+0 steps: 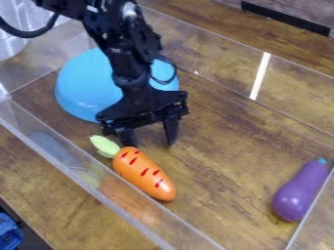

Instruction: Move the carrot to the right side

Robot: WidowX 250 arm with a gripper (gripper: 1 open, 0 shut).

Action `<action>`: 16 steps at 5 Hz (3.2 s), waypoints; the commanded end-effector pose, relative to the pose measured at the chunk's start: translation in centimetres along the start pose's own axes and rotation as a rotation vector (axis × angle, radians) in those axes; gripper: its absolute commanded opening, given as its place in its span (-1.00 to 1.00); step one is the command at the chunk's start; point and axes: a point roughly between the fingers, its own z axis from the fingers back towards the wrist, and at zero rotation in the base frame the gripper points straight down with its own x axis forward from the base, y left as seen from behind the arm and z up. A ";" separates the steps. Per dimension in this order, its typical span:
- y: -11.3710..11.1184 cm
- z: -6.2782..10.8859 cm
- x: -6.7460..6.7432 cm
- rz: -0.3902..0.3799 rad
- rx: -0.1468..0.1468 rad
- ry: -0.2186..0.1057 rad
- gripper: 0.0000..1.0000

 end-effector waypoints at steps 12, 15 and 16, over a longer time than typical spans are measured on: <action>-3.2 -0.2 -3.0 -0.112 0.065 -0.012 -1.00; -0.7 -0.1 1.3 -0.061 0.070 -0.044 -1.00; -0.9 -0.2 0.7 -0.109 0.064 -0.037 1.00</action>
